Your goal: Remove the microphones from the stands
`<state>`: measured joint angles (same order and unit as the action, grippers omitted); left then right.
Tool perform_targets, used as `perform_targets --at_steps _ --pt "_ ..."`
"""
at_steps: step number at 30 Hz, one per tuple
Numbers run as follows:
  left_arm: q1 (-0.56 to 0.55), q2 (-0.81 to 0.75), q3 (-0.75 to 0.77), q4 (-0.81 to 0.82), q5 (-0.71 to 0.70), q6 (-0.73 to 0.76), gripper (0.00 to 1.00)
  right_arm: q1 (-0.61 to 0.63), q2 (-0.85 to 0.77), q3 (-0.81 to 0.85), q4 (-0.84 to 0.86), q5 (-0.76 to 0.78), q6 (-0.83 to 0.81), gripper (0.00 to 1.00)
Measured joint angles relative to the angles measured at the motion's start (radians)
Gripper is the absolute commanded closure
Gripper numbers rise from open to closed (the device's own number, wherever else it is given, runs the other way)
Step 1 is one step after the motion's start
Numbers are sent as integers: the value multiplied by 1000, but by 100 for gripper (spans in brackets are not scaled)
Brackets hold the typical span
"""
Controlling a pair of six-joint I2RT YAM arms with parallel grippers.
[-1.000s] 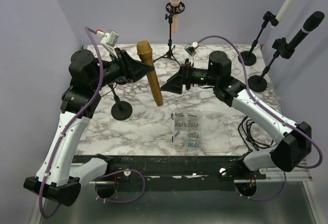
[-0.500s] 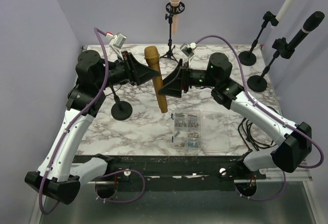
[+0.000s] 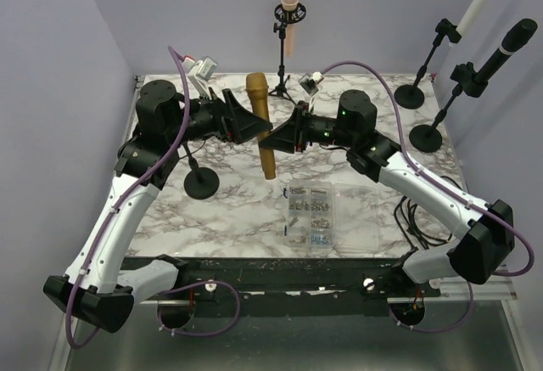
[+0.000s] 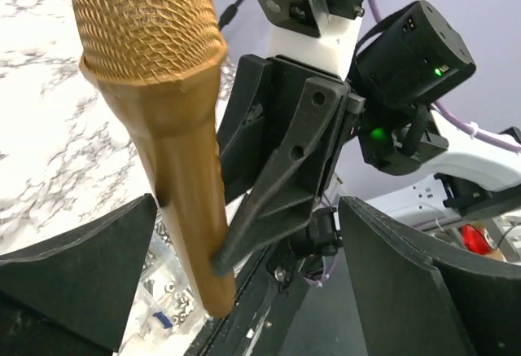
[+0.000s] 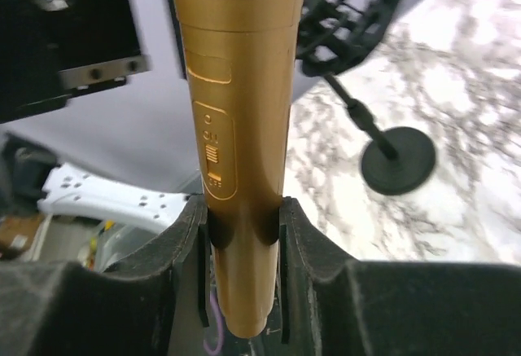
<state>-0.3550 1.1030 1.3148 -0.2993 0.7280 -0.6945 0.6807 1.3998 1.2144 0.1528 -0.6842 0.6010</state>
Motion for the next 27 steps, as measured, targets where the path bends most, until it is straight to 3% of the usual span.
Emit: perform_targets --at_steps 5,14,20,27 --pt "0 -24 25 -91 -97 61 1 -10 -1 0 -112 179 -45 99" --pt "0 -254 -26 -205 -478 208 1 -155 45 27 -348 550 -140 99" --pt "0 -356 -93 -235 -665 300 1 -267 233 93 -457 764 -229 99" --pt "0 -404 -185 -301 -803 362 2 -330 457 183 -533 831 -277 99"
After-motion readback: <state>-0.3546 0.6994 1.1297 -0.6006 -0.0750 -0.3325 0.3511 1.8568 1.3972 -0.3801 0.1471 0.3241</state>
